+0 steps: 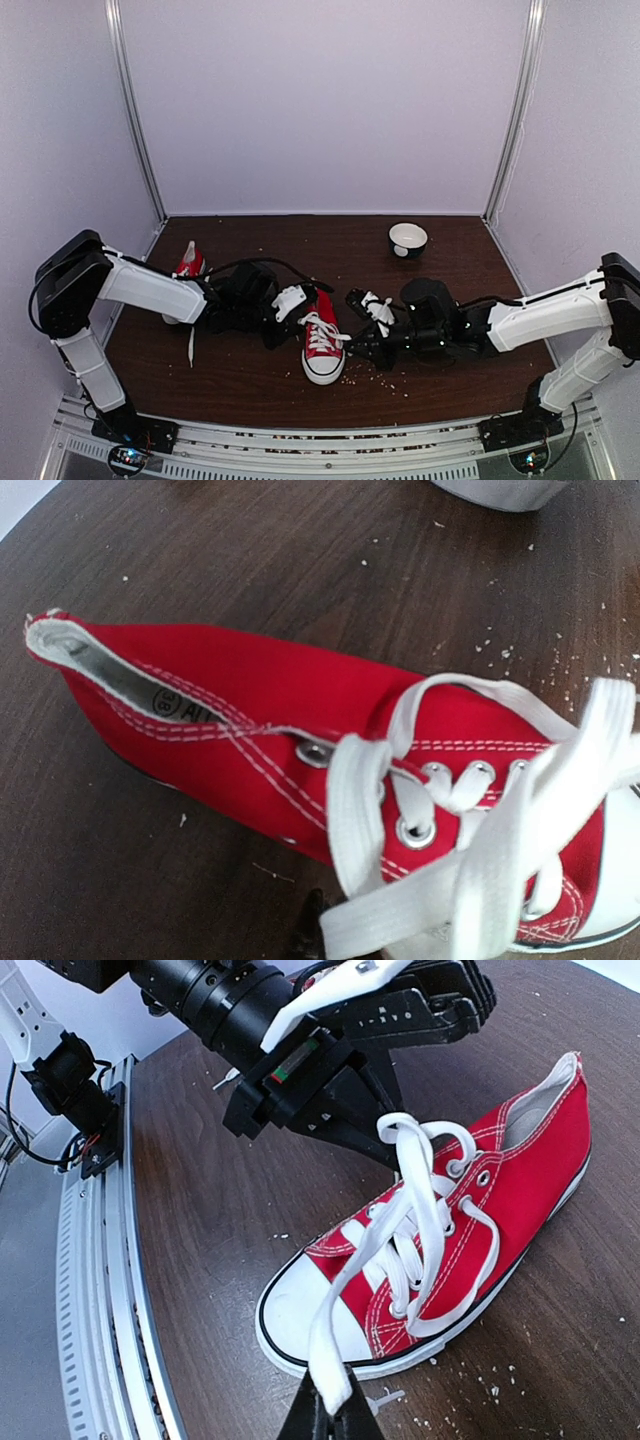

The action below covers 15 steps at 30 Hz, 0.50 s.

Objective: Tie the shoes
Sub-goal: Tie the crossed shoelace on the shoe.

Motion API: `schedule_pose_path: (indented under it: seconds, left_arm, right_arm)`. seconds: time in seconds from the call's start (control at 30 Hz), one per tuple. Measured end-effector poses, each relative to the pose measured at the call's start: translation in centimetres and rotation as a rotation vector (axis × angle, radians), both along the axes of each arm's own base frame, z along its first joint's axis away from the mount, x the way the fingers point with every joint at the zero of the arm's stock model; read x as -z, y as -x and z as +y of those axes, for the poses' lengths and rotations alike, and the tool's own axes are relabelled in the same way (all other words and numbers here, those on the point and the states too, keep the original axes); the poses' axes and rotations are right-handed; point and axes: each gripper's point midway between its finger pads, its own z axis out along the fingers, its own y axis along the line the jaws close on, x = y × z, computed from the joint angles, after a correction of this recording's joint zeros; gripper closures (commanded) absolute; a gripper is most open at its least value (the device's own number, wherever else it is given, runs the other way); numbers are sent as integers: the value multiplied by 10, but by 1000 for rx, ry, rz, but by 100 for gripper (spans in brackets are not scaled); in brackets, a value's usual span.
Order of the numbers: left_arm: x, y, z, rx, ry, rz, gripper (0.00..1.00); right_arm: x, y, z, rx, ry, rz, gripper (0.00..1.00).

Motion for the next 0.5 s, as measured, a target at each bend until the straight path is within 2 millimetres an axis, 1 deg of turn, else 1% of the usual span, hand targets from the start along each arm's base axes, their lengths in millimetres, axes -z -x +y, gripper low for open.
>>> schedule_pose_path:
  seconds: [0.07, 0.13, 0.2, 0.23, 0.27, 0.3, 0.4, 0.47, 0.5]
  left_arm:
    - [0, -1, 2, -21, -4, 10, 100]
    - [-2, -2, 11, -77, -25, 22, 100]
    - [-12, -7, 19, -148, -19, 15, 100]
    - [-20, -9, 21, -181, -5, 11, 100]
    - [-29, -10, 23, -209, 15, 10, 100]
    - [-38, -12, 24, -238, 39, 7, 100]
    - [-62, -13, 33, -323, 110, 3, 100]
    - [-72, -7, 49, -388, 165, 1, 100]
    - [-74, -3, 60, -418, 184, 7, 100]
  right_arm:
    - [-3, -2, -5, 14, -9, 2, 100]
    - [-8, -8, -14, 49, -32, 4, 100]
    - [-14, -18, -27, 101, -61, 3, 100]
    - [-17, -23, -37, 139, -87, 4, 100]
    - [-18, -28, -42, 162, -93, 3, 100]
    - [-20, -36, -53, 210, -112, 3, 100]
    - [-16, -51, -85, 328, -150, 11, 100]
    - [-11, -60, -105, 406, -175, 21, 100]
    - [-9, -64, -115, 445, -188, 26, 100]
